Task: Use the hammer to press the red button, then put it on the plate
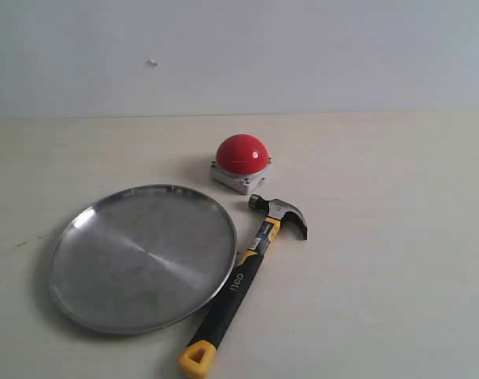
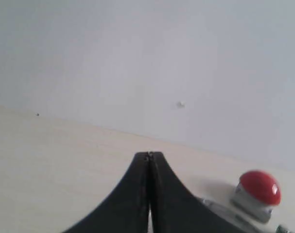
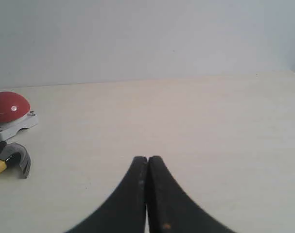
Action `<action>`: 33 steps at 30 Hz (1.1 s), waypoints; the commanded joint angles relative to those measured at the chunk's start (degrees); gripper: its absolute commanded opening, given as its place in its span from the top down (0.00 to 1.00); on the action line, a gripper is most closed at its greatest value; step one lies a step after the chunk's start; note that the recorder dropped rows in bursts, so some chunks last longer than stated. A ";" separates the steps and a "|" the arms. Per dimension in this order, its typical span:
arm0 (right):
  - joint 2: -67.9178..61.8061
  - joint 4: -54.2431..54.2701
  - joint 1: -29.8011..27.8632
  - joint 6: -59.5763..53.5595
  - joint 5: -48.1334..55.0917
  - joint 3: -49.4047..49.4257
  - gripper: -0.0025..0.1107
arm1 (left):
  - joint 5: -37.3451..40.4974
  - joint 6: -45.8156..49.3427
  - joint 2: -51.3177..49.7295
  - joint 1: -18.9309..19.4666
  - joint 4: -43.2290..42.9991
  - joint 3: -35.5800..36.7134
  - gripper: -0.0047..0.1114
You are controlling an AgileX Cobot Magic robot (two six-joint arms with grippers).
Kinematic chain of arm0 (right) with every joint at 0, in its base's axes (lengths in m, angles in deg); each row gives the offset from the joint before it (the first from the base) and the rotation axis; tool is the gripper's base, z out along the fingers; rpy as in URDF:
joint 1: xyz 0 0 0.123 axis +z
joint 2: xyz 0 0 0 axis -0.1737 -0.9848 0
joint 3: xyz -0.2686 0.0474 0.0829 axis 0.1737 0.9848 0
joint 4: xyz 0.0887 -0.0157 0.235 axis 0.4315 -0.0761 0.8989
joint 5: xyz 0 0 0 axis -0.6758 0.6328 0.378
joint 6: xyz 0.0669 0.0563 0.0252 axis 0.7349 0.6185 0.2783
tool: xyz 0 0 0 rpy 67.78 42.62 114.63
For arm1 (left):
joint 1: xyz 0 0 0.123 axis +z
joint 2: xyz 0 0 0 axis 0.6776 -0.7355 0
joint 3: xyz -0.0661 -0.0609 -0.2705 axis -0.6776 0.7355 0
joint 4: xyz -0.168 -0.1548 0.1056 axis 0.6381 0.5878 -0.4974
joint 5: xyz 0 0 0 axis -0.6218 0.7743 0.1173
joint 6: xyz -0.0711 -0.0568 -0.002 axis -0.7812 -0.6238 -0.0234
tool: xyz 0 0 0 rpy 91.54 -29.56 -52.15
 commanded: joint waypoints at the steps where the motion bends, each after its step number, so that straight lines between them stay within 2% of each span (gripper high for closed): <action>1: 0.22 -0.25 -0.30 -0.15 -0.37 0.25 0.98 | -2.33 -3.23 0.23 0.15 8.77 -0.05 0.96; 5: -0.85 -0.25 -0.30 -0.15 -0.37 0.25 0.98 | -5.36 -6.86 0.23 0.15 8.77 -0.05 0.96; 9: -0.85 -0.25 -0.30 -0.15 -0.37 0.25 0.98 | -21.96 -17.50 0.09 0.15 7.45 -0.05 0.96; 11: -0.85 -0.25 -0.30 -0.15 -0.37 0.25 0.98 | -33.90 -24.13 -0.40 0.15 2.46 -0.05 0.96; 13: -0.85 -0.25 -0.30 -0.15 -0.37 0.25 0.98 | -42.65 -27.42 -1.51 0.15 -2.09 -2.12 0.96; 14: -0.85 -0.25 -0.30 -0.15 -0.37 0.25 0.98 | -45.41 -27.64 -2.60 0.15 -3.48 -3.88 0.96; 16: -0.85 -0.25 -0.30 -0.15 -0.37 0.25 0.98 | -45.41 -26.30 -5.58 0.15 -3.81 -8.43 0.96; 20: -0.85 -0.25 -0.30 -0.15 -0.37 0.25 0.98 | -36.74 -21.07 -17.47 0.15 -6.69 -20.13 0.96; 25: -0.85 -0.25 -0.30 -0.15 -0.37 0.25 0.98 | -27.68 -25.29 -37.89 0.15 -18.55 -32.96 0.96; 28: -0.85 -0.25 -0.30 -0.15 -0.37 0.25 0.98 | -7.71 -25.43 -51.10 0.15 -23.19 -42.78 0.96; 30: -0.85 -0.25 -0.30 -0.15 -0.37 0.25 0.98 | 11.60 -23.87 -60.81 0.15 -24.81 -51.49 0.96; 33: -0.85 -0.25 -0.30 -0.15 -0.37 0.25 0.98 | 35.82 -18.42 -74.35 -0.91 -24.52 -64.00 0.96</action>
